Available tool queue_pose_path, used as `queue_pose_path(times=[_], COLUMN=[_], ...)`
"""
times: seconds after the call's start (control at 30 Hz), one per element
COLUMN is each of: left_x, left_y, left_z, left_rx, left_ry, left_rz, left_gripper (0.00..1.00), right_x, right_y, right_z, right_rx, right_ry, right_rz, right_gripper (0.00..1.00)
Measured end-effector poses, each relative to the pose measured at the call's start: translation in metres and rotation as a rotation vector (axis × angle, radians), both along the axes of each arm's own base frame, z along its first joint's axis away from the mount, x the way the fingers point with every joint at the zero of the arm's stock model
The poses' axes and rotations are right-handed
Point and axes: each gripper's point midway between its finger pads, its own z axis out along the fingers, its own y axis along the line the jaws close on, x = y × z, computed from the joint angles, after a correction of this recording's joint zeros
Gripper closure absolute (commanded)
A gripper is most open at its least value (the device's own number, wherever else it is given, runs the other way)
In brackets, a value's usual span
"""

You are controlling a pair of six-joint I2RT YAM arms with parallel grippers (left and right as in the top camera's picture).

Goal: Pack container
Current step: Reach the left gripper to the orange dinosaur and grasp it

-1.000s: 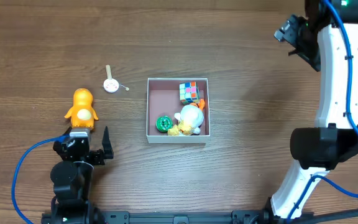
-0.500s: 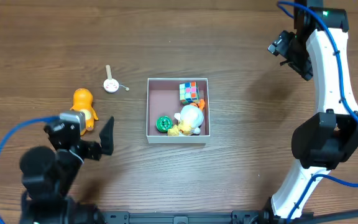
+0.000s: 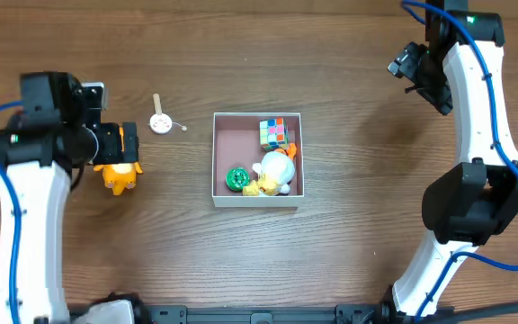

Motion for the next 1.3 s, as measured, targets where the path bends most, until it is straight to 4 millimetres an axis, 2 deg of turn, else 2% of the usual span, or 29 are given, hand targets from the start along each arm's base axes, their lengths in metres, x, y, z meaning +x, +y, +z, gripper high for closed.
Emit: queue_pose_path(times=[0.13,0.37,0.57,0.7,0.9,0.93,1.0,1.03,1.07,1.3], left_x=[0.006,0.0,-0.001,0.011,0.005,0.004,0.003,0.004,0.004,0.004], left_y=[0.013,0.035,0.035,0.038,0.037,0.037,0.037,0.037,0.037,0.035], left_z=[-0.037,-0.088,-0.116,-0.124,-0.158,-0.161,-0.163,-0.163,-0.163,-0.16], left_rx=[-0.004,0.09,0.077,0.083,0.071,0.069,0.068,0.067,0.067,0.055], left_ry=[0.128,0.325,0.411,0.381,0.485,0.496,0.501,0.5,0.499,0.504], left_rz=[0.059,0.11,0.103,0.106,0.101,0.101,0.103,0.106,0.108,0.117], left_gripper=[0.0,0.0,0.0,0.0,0.0,0.04,0.22,0.36,0.46,0.47], right_x=[0.0,0.001,0.001,0.001,0.001,0.001,0.001,0.001,0.001,0.001], right_y=[0.0,0.0,0.0,0.0,0.0,0.0,0.0,0.0,0.0,0.0], right_z=[0.0,0.0,0.0,0.0,0.0,0.0,0.0,0.0,0.0,0.0], right_rx=[0.0,0.0,0.0,0.0,0.0,0.0,0.0,0.0,0.0,0.0], right_ry=[-0.002,-0.002,-0.002,-0.003,-0.003,-0.002,-0.002,-0.002,-0.002,-0.003], right_rz=[0.0,0.0,0.0,0.0,0.0,0.0,0.0,0.0,0.0,0.0], right_gripper=[0.0,0.0,0.0,0.0,0.0,0.0,0.0,0.0,0.0,0.0])
